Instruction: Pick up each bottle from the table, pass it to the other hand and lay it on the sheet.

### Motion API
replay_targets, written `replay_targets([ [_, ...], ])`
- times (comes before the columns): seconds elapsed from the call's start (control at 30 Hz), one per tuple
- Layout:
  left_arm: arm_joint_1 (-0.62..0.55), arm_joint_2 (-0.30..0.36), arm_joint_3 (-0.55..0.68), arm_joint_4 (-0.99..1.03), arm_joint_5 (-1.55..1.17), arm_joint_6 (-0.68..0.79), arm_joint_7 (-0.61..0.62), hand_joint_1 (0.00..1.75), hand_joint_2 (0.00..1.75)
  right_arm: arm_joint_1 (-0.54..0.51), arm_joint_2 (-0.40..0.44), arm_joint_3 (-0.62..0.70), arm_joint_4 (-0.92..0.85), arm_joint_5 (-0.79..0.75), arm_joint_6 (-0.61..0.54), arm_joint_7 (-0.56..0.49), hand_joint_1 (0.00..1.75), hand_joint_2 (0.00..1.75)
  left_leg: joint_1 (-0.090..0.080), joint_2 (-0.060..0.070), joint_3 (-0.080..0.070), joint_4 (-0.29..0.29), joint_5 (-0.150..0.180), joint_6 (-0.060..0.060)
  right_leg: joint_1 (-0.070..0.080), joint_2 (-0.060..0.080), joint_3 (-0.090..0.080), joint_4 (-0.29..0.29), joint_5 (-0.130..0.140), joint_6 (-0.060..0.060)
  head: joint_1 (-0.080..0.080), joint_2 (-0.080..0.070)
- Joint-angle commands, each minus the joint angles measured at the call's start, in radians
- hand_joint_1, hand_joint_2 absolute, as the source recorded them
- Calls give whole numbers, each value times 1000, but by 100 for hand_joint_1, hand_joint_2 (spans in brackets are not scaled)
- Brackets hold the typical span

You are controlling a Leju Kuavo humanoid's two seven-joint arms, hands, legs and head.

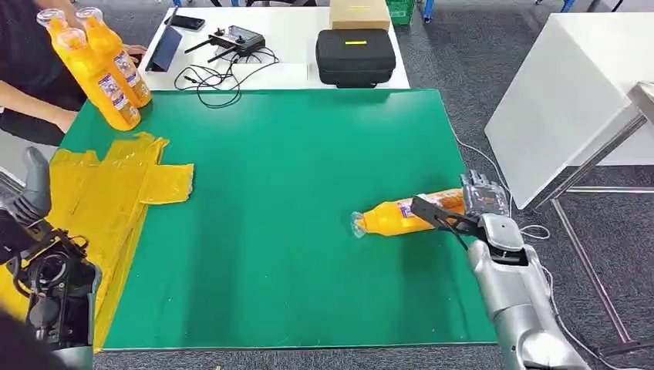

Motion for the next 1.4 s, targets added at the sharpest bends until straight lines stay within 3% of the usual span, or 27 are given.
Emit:
replay_targets([
  [0.03, -56, -43, 25, 36, -16, -14, 6, 0, 175, -74, 54, 25, 163, 19, 26, 5, 0, 175, 1, 0, 4, -1, -2, 0, 1, -1, 4, -1, -1, 0, 0, 0],
  [0.7, -111, -43, -33, 100, -5, -12, 6, 0, 175, -34, 67, 71, 252, 69, 115, -9, 0, 175, 1, -2, 10, -2, -1, 0, 1, -4, 10, -2, -1, 0, 0, 0],
  [0.73, -114, -39, -41, 103, 1, -10, 6, 0, 175, -30, 66, 71, 253, 68, 121, -15, 30, 175, 1, -1, 10, -1, 0, 0, 1, -2, 9, -2, -1, 0, 0, 0],
  [0.77, -118, -36, -47, 108, 7, -8, 6, 0, 175, -25, 64, 74, 255, 70, 123, -20, 147, 175, 1, -2, 12, -2, -1, 0, 2, -4, 12, -3, -1, 0, 0, 0],
  [0.83, -122, -27, -65, 114, 27, 4, 6, 0, 175, -20, 61, 76, 259, 69, 119, -28, 171, 175, 1, -2, 14, -2, -1, 0, 2, -5, 14, -3, -1, 0, 0, 0],
  [1.4, -132, 2, -109, 131, 76, 13, 6, 0, 175, -14, 45, 91, 266, 69, 137, -55, 175, 175, 1, 0, 18, -2, 0, 0, 2, -3, 17, -3, -1, 0, 0, 0],
])
